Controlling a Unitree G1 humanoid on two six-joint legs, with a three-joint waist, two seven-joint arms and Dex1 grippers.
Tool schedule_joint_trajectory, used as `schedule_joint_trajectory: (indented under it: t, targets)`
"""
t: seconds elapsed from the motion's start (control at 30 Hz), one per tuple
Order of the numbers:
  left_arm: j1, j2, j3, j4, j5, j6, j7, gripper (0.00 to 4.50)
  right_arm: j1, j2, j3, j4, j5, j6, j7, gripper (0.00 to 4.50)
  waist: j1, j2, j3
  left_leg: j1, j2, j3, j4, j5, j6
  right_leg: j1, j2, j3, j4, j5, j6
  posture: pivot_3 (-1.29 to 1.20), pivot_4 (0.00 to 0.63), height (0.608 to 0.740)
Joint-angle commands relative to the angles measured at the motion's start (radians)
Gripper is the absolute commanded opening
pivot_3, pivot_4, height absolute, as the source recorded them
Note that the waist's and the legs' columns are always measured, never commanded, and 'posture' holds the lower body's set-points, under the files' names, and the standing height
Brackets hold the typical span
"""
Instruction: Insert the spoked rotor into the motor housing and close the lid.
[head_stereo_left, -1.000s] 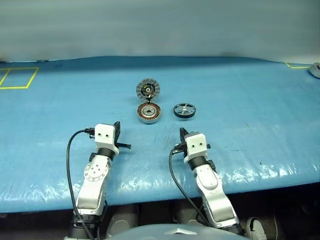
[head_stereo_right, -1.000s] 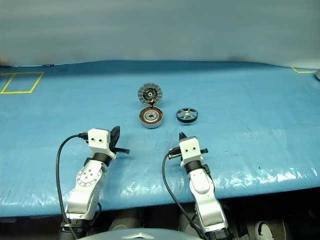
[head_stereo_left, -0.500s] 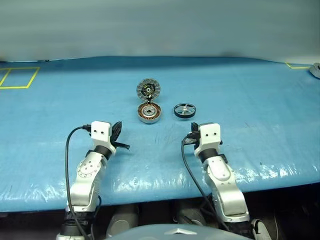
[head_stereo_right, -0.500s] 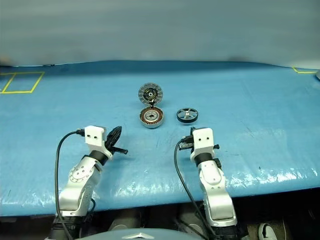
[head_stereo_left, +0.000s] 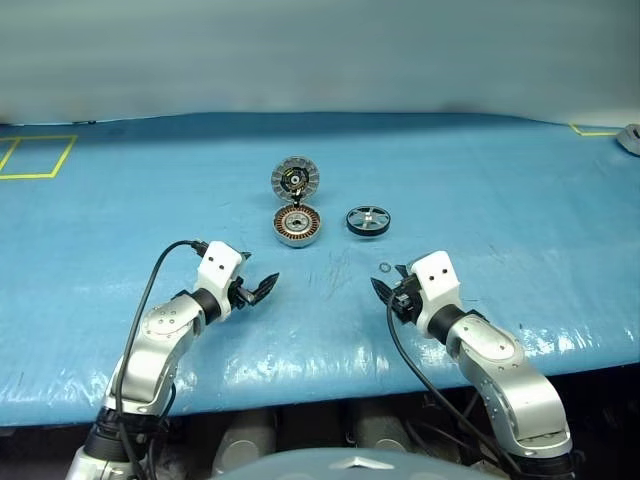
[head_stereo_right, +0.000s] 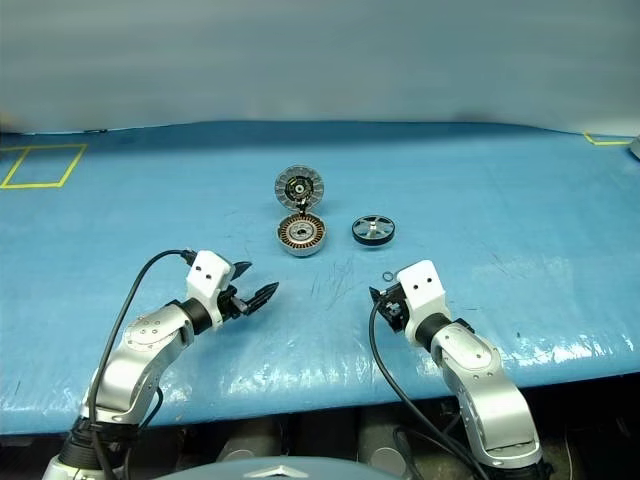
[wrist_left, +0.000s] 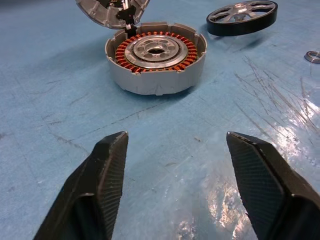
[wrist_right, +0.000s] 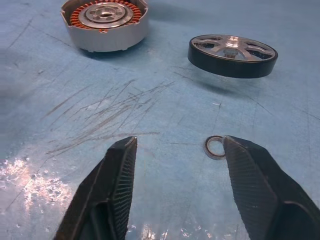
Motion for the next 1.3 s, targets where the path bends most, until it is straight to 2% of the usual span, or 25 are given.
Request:
schedule_joint_trajectory:
  t: [0.03,0.1,0.2,0.27,0.47,0.57,0.7,0.87,1.07,1.3]
  targets:
    - [-0.005,0.006,-0.005,-0.049,-0.011,0.007,-0.017,4.50,-0.006,-0.007,0.002,-0.045,0.015,0.008,0.001,3.90,0.001,0.000,0.000,0.000,0.000,0.000,0.000,0.000,0.000,0.000,0.000,0.000,0.000,0.000,0.000,0.00,0.150,0.740]
    - [-0.008,0.000,-0.006,-0.049,-0.007,0.006,-0.013,4.50,-0.008,-0.006,0.004,-0.047,0.016,0.007,-0.004,4.48,0.001,0.000,0.000,0.000,0.000,0.000,0.000,0.000,0.000,0.000,0.000,0.000,0.000,0.000,0.001,0.00,0.150,0.740]
    - [-0.013,-0.012,-0.003,-0.046,-0.008,0.004,-0.008,4.50,-0.037,-0.003,-0.002,-0.046,-0.006,0.045,-0.047,4.48,0.000,0.000,0.000,0.000,0.000,0.000,0.000,0.000,0.000,0.000,0.000,0.000,0.000,0.001,0.001,0.00,0.150,0.740]
    - [-0.009,-0.021,0.003,-0.049,-0.019,0.001,-0.008,4.50,-0.075,-0.041,0.016,-0.042,-0.033,0.083,-0.053,4.48,0.000,0.000,0.000,0.000,0.000,0.000,0.000,0.000,0.000,0.000,0.000,0.000,0.000,0.001,0.001,0.00,0.150,0.740]
    - [0.015,-0.044,0.021,-0.055,-0.034,-0.017,0.003,4.50,-0.295,-0.241,0.173,-0.003,-0.047,0.176,0.110,4.48,-0.003,0.001,0.001,0.000,0.000,0.001,0.001,0.000,0.000,0.000,0.000,0.000,0.000,0.000,0.001,0.00,0.150,0.740]
    - [0.043,-0.058,0.029,-0.060,-0.040,-0.057,0.003,4.50,-0.468,-0.281,0.282,0.080,-0.061,0.242,0.177,4.48,-0.010,0.001,0.001,0.000,0.000,0.001,0.000,0.000,0.000,-0.001,0.000,0.000,0.000,0.002,0.003,0.00,0.150,0.740]
    - [0.101,-0.062,0.023,-0.052,-0.003,-0.165,0.004,4.50,-0.678,-0.240,0.396,0.231,-0.081,0.230,0.239,4.48,-0.007,0.000,0.002,-0.001,0.000,0.001,0.000,0.000,0.000,-0.002,0.000,0.000,0.000,0.003,0.002,0.00,0.150,0.740]
    - [0.187,-0.074,0.026,-0.039,0.025,-0.300,0.012,4.50,-0.849,-0.141,0.488,0.481,-0.132,0.127,0.282,4.48,-0.007,0.000,0.002,-0.009,-0.001,0.000,0.001,0.000,0.000,-0.010,-0.001,0.000,0.000,0.006,-0.002,0.00,0.150,0.740]
    - [0.260,-0.095,0.032,-0.040,0.042,-0.342,0.045,4.50,-0.961,-0.013,0.530,0.766,-0.192,-0.052,0.314,4.48,-0.007,0.001,0.002,-0.013,-0.001,0.000,0.001,0.000,0.000,-0.013,-0.001,0.000,-0.001,0.007,-0.002,0.00,0.150,0.740]
    - [0.299,-0.112,0.033,-0.056,0.061,-0.359,0.079,4.50,-1.020,0.078,0.511,0.965,-0.232,-0.182,0.346,4.48,-0.011,0.002,0.002,-0.012,-0.001,0.000,0.001,0.000,0.000,-0.013,0.000,0.000,0.000,0.007,-0.003,0.00,0.150,0.740]
